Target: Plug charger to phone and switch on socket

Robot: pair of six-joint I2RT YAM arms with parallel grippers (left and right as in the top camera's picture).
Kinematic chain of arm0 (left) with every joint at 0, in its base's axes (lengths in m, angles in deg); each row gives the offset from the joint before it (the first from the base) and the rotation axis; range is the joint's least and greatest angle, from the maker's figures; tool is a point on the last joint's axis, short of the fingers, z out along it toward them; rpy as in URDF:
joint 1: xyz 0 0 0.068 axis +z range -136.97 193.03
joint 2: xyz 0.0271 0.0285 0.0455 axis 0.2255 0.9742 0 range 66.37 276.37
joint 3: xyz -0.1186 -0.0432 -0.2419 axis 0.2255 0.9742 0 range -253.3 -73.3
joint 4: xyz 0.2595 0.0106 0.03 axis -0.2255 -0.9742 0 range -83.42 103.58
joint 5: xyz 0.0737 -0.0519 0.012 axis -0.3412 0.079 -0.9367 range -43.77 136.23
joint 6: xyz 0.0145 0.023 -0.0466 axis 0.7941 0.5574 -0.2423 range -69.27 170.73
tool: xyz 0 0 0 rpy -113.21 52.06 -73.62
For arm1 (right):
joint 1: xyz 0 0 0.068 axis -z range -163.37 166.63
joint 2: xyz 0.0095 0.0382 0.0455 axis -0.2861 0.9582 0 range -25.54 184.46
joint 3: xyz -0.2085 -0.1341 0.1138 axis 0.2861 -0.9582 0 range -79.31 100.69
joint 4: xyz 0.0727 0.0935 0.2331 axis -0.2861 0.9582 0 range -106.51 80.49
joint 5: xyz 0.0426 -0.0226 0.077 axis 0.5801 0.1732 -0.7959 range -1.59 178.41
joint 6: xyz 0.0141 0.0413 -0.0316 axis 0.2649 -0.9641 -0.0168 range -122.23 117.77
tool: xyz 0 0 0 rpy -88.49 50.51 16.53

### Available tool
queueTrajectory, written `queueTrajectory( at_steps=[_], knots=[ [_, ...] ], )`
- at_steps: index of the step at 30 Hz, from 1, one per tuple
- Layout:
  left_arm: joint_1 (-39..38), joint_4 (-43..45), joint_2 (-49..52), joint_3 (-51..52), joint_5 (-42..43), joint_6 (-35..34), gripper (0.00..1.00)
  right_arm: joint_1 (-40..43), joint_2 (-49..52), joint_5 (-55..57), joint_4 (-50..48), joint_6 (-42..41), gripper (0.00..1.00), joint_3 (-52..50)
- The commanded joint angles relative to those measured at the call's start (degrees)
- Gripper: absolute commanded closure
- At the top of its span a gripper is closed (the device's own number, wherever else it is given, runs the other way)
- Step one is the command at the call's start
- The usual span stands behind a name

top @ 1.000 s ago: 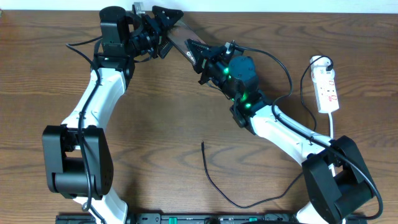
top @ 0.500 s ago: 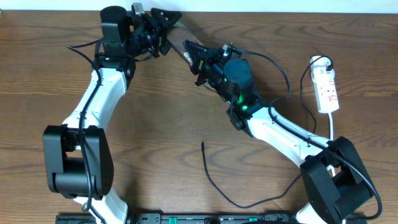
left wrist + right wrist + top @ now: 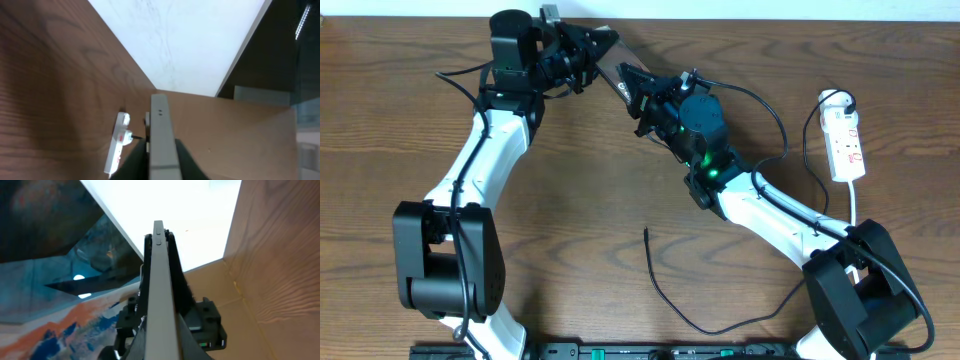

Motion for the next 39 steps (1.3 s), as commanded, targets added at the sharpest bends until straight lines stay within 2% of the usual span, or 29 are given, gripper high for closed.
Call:
queueTrajectory(
  at_steps=[1, 8, 10, 13, 15, 18, 20, 22, 32, 39],
  knots=[
    [-1.16, 0.37, -1.44, -0.98, 0.00, 1.07, 0.92, -1.73, -0.46, -2.16, -1.33, -1.14, 0.99, 1.18],
    [-1.16, 0.37, -1.44, -0.98, 0.00, 1.07, 0.93, -1.73, -0.46, -1.53, -1.27, -1.14, 0.99, 1.18],
    [-1.16, 0.37, -1.44, -0.98, 0.00, 1.07, 0.93, -1.70, -0.46, -1.25, -1.27, -1.14, 0.95, 1.18],
    [-1.14, 0.37, -1.44, -0.98, 0.00, 1.07, 0.93, -1.68, -0.46, -1.07, -1.27, -1.14, 0.71, 1.18],
    [-0.98, 0.37, -1.44, -0.98, 0.00, 1.07, 0.92, -1.64, -0.46, -0.61, -1.27, -1.11, 0.47, 1.18],
    [-0.44, 0.37, -1.44, -0.98, 0.02, 1.07, 0.93, -1.64, -0.46, 0.24, -1.27, -1.09, 0.19, 1.18],
    [0.11, 0.37, -1.44, -0.98, 0.17, 1.09, 0.93, -1.64, -0.46, 0.66, -1.29, -1.11, 0.08, 1.18],
    [0.94, 0.37, -1.44, -0.98, 0.37, 1.09, 0.93, -1.64, -0.46, 1.05, -1.29, -1.11, 0.01, 1.18],
    [9.49, 0.35, -1.44, -0.98, 2.36, 2.62, 0.93, -1.05, -0.46, 1.31, -1.27, -0.17, 0.01, 1.18],
    [18.78, 1.66, -1.44, -0.98, 14.71, 8.07, 0.93, -0.79, -0.46, 1.01, -1.29, 12.22, 0.01, 1.18]
  ],
)
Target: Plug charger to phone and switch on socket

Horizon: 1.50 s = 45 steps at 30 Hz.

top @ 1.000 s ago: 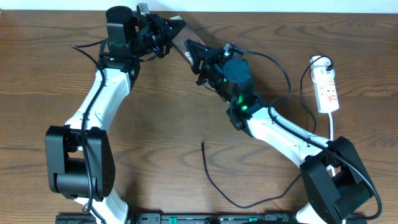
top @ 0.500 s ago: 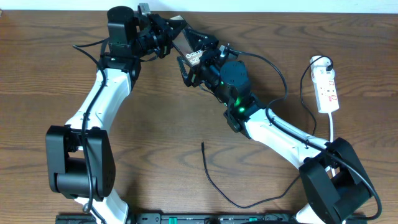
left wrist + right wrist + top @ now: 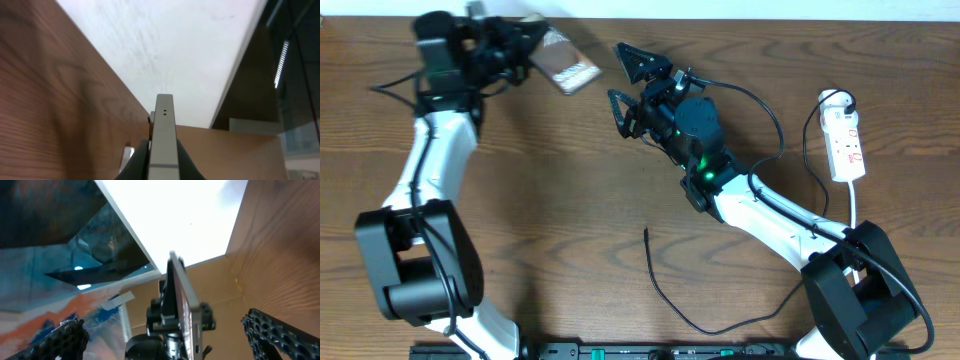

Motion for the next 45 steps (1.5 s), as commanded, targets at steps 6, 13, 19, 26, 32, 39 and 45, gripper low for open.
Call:
queueTrajectory(
  at_steps=[6, 13, 19, 26, 32, 39, 45],
  knots=[
    [8.76, 0.72, -1.27, -0.98, 22.93, 12.83, 0.93, 0.74, -0.44, -4.74, -0.13, 27.56, 0.01, 1.09],
    [10.23, 0.72, -1.27, -0.98, 32.63, 25.09, 0.93, 4.04, -0.44, -18.67, 5.14, 45.68, 0.01, 1.95],
    [10.23, 0.72, -1.27, -0.98, 36.63, 33.75, 0.93, 5.92, -0.44, -25.35, 30.71, 58.66, 0.01, 8.74],
    [10.23, 0.70, -1.27, -0.94, 37.27, 37.00, 0.93, 3.28, -0.44, -23.96, 57.64, 71.21, 0.01, 14.56],
    [10.23, 0.68, -1.27, -0.83, 37.27, 37.59, 0.93, -2.62, -0.44, -12.83, 80.04, 74.90, 0.01, 14.53],
    [10.23, 0.61, -1.22, -0.83, 37.27, 37.59, 0.93, -9.92, -0.44, -10.45, 85.48, 74.64, 0.01, 14.34],
    [10.23, 0.22, -1.22, -0.46, 37.27, 37.57, 0.93, -15.80, -0.39, 5.25, 88.54, 62.23, 0.01, 13.20]
  ],
)
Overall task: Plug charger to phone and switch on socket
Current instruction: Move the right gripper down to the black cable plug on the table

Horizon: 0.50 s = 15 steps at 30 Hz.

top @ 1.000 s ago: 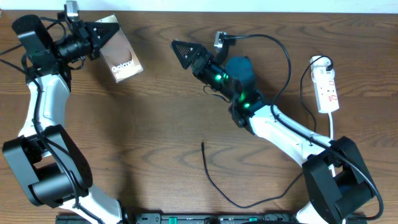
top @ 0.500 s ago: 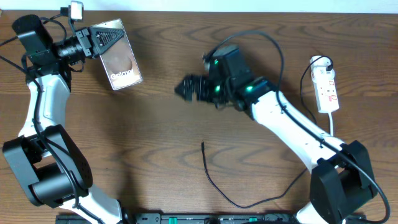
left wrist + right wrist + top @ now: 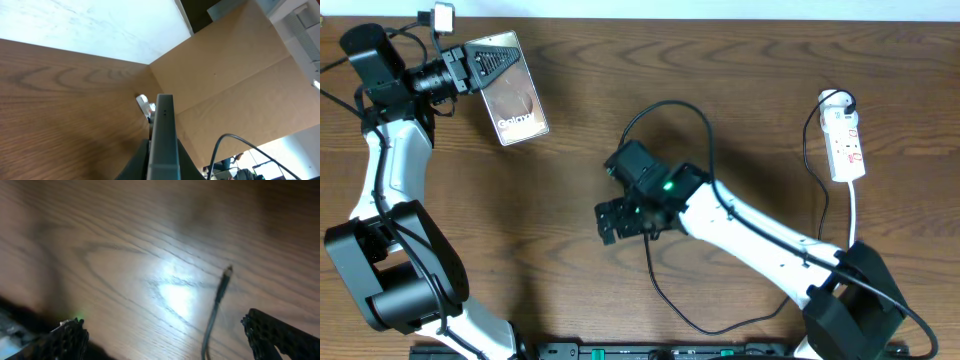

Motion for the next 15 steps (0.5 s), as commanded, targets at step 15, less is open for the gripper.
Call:
queueTrajectory(
  at_steps=[15],
  knots=[
    [0.13, 0.26, -1.22, 0.92, 1.77, 0.96, 0.92, -3.65, -0.42, 14.64, -1.64, -18.73, 0.15, -8.11]
  ],
)
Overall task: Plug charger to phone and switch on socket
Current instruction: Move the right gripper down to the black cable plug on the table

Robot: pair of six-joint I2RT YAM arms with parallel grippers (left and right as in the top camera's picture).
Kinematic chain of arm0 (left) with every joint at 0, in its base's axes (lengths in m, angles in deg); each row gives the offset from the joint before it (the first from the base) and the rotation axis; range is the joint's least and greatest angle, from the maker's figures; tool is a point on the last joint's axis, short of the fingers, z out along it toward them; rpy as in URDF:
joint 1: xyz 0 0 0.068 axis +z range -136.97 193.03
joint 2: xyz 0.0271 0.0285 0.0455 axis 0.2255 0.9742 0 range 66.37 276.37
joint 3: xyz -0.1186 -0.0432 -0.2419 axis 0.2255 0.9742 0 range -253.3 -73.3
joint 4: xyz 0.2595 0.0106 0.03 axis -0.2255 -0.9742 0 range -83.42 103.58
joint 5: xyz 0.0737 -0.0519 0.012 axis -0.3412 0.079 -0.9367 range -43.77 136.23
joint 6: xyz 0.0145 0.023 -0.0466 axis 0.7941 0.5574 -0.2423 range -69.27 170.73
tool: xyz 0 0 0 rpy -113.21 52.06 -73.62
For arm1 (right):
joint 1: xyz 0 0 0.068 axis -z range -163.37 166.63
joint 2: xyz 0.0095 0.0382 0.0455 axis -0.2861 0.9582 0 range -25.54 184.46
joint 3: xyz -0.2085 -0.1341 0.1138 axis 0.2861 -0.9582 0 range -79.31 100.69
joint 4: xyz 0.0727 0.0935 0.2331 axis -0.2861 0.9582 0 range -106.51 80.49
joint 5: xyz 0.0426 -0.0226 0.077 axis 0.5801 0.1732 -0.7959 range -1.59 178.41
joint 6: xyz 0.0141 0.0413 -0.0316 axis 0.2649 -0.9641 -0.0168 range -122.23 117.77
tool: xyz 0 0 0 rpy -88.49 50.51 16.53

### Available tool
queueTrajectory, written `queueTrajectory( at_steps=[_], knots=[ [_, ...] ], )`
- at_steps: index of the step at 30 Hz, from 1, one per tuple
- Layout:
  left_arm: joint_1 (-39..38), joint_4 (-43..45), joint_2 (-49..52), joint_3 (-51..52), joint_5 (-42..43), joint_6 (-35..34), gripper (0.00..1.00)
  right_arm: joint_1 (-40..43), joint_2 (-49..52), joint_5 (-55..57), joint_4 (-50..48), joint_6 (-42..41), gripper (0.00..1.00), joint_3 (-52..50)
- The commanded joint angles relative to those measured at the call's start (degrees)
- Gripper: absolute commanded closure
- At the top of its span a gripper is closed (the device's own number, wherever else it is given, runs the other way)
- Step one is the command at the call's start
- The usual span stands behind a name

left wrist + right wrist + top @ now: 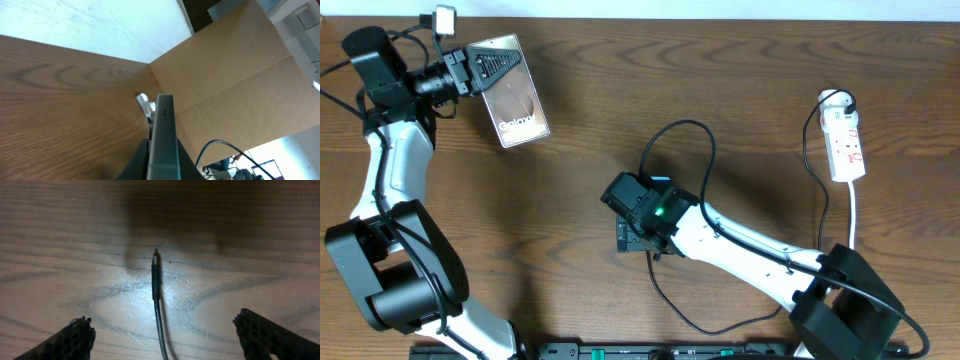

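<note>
The phone (510,90), screen up and tilted, is held off the table at the back left, with my left gripper (470,72) shut on its end. In the left wrist view only its thin grey edge (164,130) shows between the fingers. The black charger cable's plug end (156,275) lies on the wood. My right gripper (170,335) hangs low over it, open, with one finger (75,337) on each side of the cable. In the overhead view the right gripper (638,240) covers the plug. The white socket strip (845,145) lies at the right edge.
The black cable (680,300) loops across the near middle of the table toward the right arm's base. A second dark cable arcs above the right arm (680,130). The strip's white lead (855,205) runs toward the near right. The socket strip (145,104) appears small in the left wrist view.
My right gripper has shifted slightly to the right and nearer, and the cable's plug end now lies centred between its open fingers. The left gripper and phone have not moved.
Both grippers were shut on the phone at the back middle. Then the right gripper was open and the left held the phone further left. Later the phone was at the far left and the right gripper low by the cable end, which it now straddles.
</note>
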Motion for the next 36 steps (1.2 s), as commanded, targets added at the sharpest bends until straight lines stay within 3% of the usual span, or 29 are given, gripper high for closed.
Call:
queueTrajectory(
  at_steps=[1, 14, 17, 25, 36],
  knots=[
    [0.13, 0.31, -1.22, 0.02, 1.77, 0.55, 0.92, 0.11, -0.42, -0.15, -0.39, -2.01, 0.16, -0.35],
    [0.13, 0.31, -1.22, 0.02, 1.79, 0.55, 0.93, 2.49, 5.97, -7.04, -1.90, -1.29, 0.19, -0.35],
    [0.13, 0.31, -1.22, 0.02, 1.77, 0.57, 0.92, 2.32, 5.97, -6.84, -1.88, -1.33, 0.30, -0.35],
    [0.13, 0.28, -1.22, 0.02, 1.79, 0.57, 0.92, 2.60, 7.58, -8.33, -1.97, -1.31, 0.32, -0.33],
    [0.13, 0.31, -1.22, 0.02, 1.79, 0.55, 0.93, 2.93, 8.50, -9.11, -1.86, -1.31, 0.48, -0.33]
  ],
)
